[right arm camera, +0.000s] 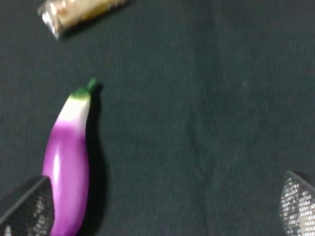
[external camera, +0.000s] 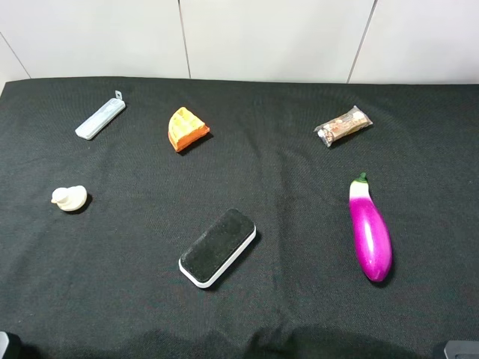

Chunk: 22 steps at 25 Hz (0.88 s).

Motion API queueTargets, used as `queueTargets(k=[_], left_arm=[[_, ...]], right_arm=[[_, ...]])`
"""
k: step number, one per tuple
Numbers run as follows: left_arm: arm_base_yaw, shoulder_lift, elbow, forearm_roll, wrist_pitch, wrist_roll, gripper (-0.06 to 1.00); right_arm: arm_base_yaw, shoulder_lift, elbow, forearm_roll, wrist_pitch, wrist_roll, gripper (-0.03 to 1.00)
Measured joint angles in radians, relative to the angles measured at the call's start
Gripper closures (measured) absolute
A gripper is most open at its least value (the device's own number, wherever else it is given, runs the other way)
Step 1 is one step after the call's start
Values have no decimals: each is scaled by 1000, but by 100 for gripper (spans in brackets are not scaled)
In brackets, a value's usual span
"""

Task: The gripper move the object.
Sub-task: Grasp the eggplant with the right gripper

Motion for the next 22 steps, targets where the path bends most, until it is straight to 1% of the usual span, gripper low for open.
queueTargets(k=[6,8,12,16,22], left_arm=[[0,0,0,0,0,0,4],[0,0,0,0,0,0,4],[0,0,0,0,0,0,4],[0,0,0,0,0,0,4],[0,0,0,0,0,0,4]], right_arm=[[2,140,-83,26,54,0,27],[28,177,-113,26,62,0,27],[107,262,-163,21,102,0,27],[172,352,-195,15,128,40,27],[224,468,-196,16,128,93,27]])
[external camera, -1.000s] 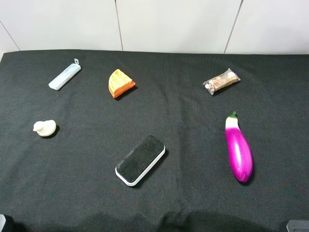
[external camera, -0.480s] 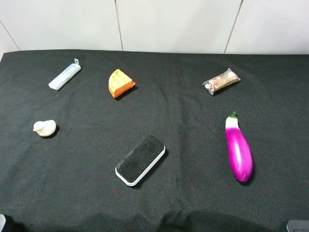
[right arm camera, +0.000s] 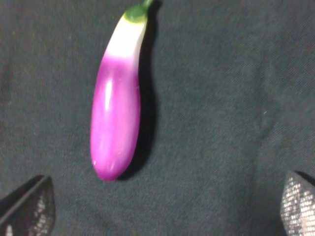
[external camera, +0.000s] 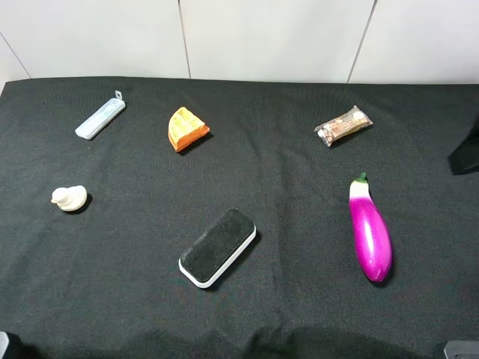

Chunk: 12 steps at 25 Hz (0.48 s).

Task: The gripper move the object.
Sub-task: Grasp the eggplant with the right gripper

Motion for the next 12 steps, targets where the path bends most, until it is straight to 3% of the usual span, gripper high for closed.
queueTargets(k=[12], left_arm=[[0,0,0,0,0,0,4]], right_arm=[[8,198,-3,40,-48,-7,27]])
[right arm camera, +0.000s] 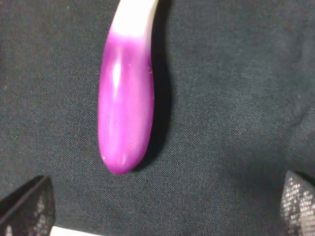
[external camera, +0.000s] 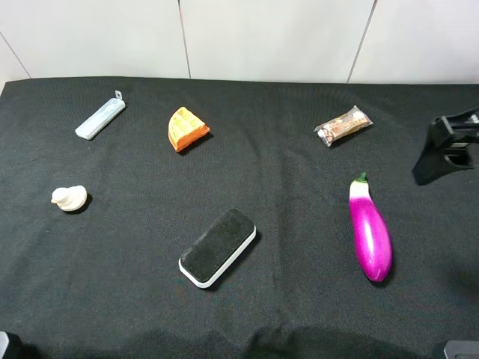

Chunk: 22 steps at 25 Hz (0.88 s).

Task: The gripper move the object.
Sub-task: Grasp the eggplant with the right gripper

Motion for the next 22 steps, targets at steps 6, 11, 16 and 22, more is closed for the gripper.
queueTargets(k=[6,11,16,22], left_arm=[[0,0,0,0,0,0,4],[0,0,0,0,0,0,4],[0,0,0,0,0,0,4],[0,0,0,0,0,0,4]], right_arm=[[0,106,0,35,-58,-46,27],[0,184,0,63,-89,-79,27],[31,245,0,67,-128,-86,27],[71,329,1,69,-174,-86,27]])
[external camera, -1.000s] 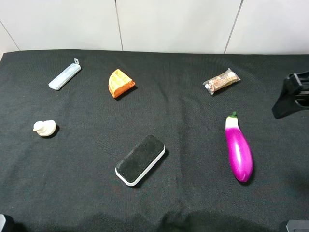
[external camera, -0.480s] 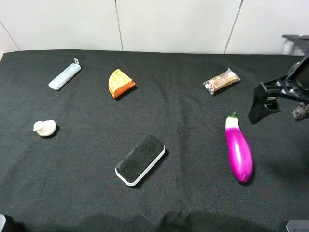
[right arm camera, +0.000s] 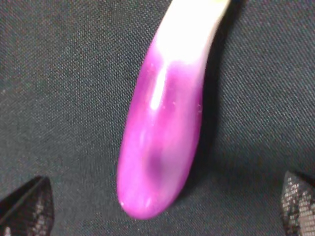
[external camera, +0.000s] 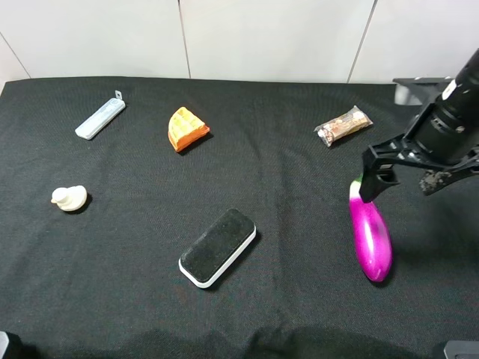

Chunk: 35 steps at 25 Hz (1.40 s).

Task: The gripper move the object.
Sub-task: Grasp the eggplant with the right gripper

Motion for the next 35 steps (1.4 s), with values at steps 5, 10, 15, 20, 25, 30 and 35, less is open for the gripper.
queueTargets(k=[5,10,15,20,25,30,35], left_arm=[[0,0,0,0,0,0,4],[0,0,0,0,0,0,4],[0,0,0,0,0,0,4],[0,0,0,0,0,0,4],[0,0,0,0,0,0,4],[0,0,0,0,0,0,4],[0,0,0,0,0,0,4]], right_arm=[[2,50,30,3,-58,0,27],[2,87,59,5,-103,0,27],[2,126,66,8,-139,0,27],[2,174,75,9,-189,0,27],[2,213,85,9,-238,0,27],[2,261,85,9,-258,-11,27],[2,282,85,10,-284,-23,27]])
